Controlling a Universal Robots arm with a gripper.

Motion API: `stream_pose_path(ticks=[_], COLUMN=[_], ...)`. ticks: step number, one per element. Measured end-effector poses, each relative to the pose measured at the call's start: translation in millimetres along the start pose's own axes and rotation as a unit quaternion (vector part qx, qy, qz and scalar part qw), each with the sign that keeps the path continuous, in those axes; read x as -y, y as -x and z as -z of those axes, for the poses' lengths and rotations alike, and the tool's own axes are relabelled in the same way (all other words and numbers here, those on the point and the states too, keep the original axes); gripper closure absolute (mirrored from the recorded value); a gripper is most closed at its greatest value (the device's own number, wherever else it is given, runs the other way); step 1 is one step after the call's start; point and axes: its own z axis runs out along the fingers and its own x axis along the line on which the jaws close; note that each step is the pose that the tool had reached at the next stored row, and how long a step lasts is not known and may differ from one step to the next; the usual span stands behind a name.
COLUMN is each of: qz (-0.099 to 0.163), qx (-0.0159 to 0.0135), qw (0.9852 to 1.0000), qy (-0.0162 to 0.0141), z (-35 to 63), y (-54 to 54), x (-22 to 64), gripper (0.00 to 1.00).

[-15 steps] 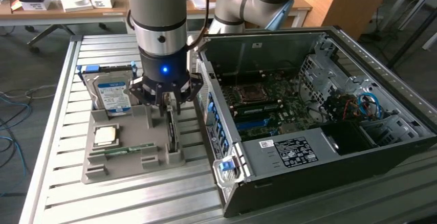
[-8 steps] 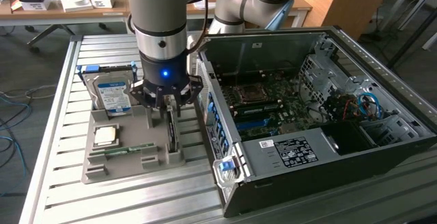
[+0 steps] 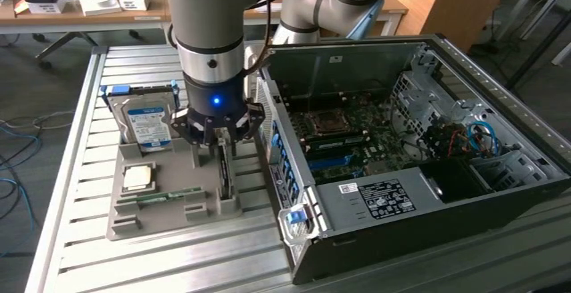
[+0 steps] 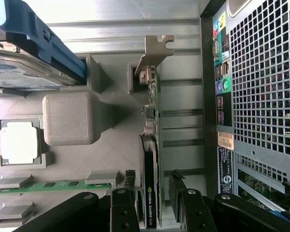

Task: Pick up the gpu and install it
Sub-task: 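Pick up the gpu and move the gpu toward the slot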

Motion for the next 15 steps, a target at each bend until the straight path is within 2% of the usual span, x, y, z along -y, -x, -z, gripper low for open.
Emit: stream_pose_path(ticks=[5,15], qz=[0.0,0.0], qx=[0.0001,0.0001], qw=[1.0,1.0], qy=[0.0001,0.0001], z=[-2.1,-16.3], y=[1.1,0.8], x=[0.0,0.6], gripper=[0.58,0.58])
